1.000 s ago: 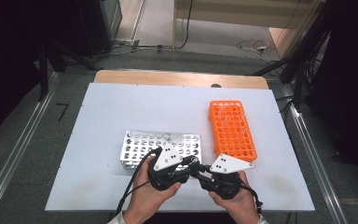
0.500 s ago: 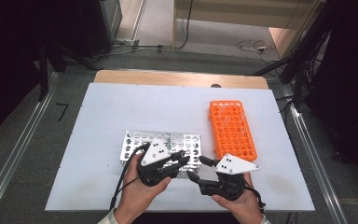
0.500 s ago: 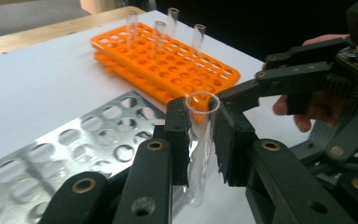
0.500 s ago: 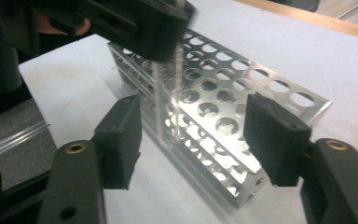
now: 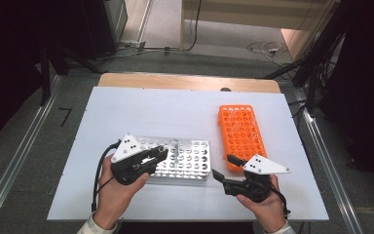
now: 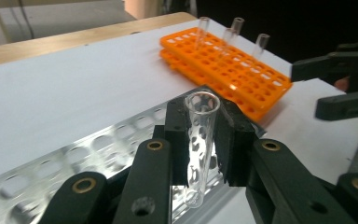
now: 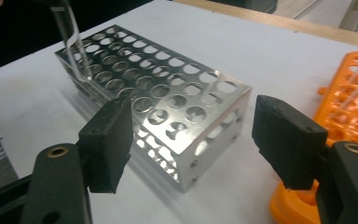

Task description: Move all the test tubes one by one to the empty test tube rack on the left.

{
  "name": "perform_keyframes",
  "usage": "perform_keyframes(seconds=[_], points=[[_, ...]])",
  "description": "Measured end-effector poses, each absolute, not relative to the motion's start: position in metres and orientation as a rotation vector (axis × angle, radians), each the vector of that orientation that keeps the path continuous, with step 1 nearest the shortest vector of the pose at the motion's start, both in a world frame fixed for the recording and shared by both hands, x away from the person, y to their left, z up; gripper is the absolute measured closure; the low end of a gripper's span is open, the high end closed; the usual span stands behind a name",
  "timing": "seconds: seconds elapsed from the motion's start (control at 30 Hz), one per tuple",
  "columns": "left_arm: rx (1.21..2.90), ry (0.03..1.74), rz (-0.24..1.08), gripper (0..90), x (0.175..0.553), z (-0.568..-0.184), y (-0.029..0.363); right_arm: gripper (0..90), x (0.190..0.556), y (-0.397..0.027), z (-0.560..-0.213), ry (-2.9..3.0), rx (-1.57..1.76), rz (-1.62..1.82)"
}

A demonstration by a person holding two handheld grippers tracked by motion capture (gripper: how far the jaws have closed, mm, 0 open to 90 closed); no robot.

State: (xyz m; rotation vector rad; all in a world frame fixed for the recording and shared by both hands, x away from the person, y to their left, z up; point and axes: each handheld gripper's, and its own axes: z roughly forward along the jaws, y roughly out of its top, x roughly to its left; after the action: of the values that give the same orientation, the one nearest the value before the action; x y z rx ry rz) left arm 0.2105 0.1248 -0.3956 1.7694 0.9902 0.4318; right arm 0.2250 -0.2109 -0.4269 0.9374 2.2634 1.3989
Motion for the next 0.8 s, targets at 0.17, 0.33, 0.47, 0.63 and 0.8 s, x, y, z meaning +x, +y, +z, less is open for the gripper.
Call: perform_keyframes(seconds=[0.17, 0.33, 0.47, 0.63, 0.8], points=[[1.771, 1.052, 0.471, 76.3, 0.211, -0.398, 0.148, 27.8, 0.23, -0.224, -0.426, 2.225, 0.977, 1.389], [1.755, 1.1, 0.496, 76.3, 0.21, -0.4, 0.166, 27.9, 0.234, -0.233, -0.426, 2.199, 1.007, 1.379], [1.732, 1.125, 0.515, 76.3, 0.208, -0.398, 0.178, 27.9, 0.236, -0.236, -0.426, 2.19, 1.02, 1.375], [1.722, 1.142, 0.547, 76.3, 0.207, -0.398, 0.186, 28.0, 0.236, -0.237, -0.427, 2.187, 1.03, 1.369], [1.721, 1.168, 0.586, 76.3, 0.208, -0.404, 0.193, 27.9, 0.238, -0.24, -0.428, 2.179, 1.043, 1.361]])
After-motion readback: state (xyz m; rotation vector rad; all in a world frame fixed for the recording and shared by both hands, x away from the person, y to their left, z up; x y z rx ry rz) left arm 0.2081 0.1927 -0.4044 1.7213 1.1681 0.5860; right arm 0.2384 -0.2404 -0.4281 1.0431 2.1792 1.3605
